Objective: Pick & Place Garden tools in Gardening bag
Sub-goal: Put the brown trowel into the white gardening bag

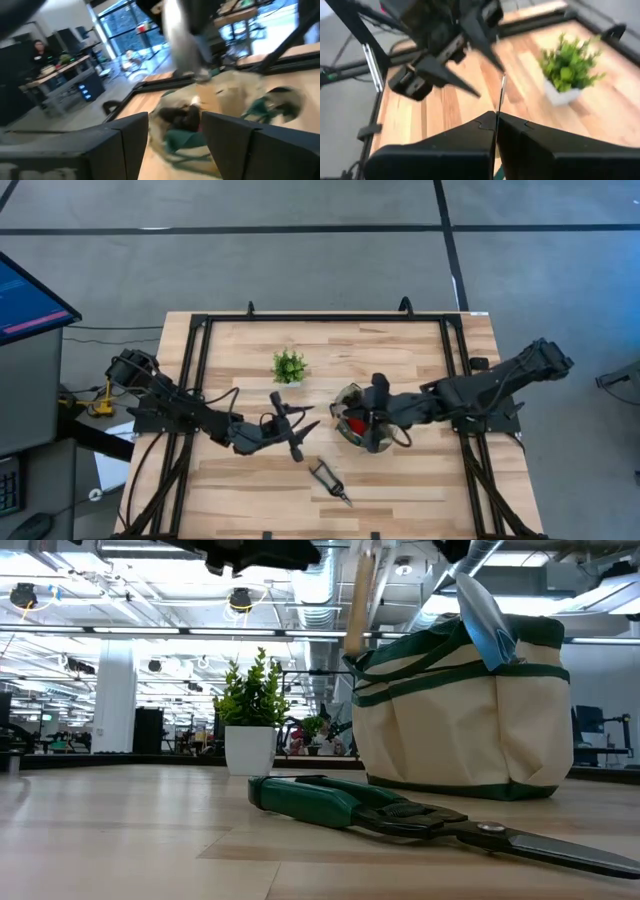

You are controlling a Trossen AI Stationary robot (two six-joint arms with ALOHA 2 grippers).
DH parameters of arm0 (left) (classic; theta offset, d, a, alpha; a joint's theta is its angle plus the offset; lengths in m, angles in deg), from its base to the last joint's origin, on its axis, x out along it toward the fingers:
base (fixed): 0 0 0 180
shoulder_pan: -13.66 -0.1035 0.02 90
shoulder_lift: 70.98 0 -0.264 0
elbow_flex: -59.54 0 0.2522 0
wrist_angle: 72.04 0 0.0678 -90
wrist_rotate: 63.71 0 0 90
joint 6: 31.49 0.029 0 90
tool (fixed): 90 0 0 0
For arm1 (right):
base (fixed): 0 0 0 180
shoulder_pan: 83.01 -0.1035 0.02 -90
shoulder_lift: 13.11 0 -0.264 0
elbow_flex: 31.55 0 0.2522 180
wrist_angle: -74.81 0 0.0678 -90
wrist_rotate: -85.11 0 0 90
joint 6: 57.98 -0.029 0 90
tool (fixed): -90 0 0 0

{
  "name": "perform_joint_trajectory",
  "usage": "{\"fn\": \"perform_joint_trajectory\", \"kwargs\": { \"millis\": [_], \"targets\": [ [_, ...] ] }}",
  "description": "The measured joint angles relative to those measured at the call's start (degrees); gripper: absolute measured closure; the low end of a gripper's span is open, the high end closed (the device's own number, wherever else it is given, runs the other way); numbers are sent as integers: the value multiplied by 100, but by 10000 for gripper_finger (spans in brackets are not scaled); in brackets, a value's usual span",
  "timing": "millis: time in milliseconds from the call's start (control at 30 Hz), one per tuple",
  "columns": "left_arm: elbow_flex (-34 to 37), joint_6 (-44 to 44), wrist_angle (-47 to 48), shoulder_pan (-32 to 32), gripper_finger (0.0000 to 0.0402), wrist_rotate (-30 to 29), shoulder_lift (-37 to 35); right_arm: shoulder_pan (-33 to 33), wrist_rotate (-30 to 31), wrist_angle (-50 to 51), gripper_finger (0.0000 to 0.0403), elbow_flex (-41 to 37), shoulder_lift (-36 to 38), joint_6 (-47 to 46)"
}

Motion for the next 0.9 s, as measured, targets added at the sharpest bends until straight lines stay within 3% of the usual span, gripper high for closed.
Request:
{"fn": "perform_joint_trajectory", "kwargs": {
  "millis": [167, 633, 900],
  "targets": [
    [0, 19, 27, 82, 227, -423, 0, 121, -132, 609, 403, 188, -364, -274],
    [0, 19, 73, 82, 226, -437, 0, 99, 7, 1613, 403, 1169, -841, -88],
    [0, 10, 98, 80, 227, -437, 0, 152, 50, 1919, 403, 1227, -835, -112]
  ]
}}
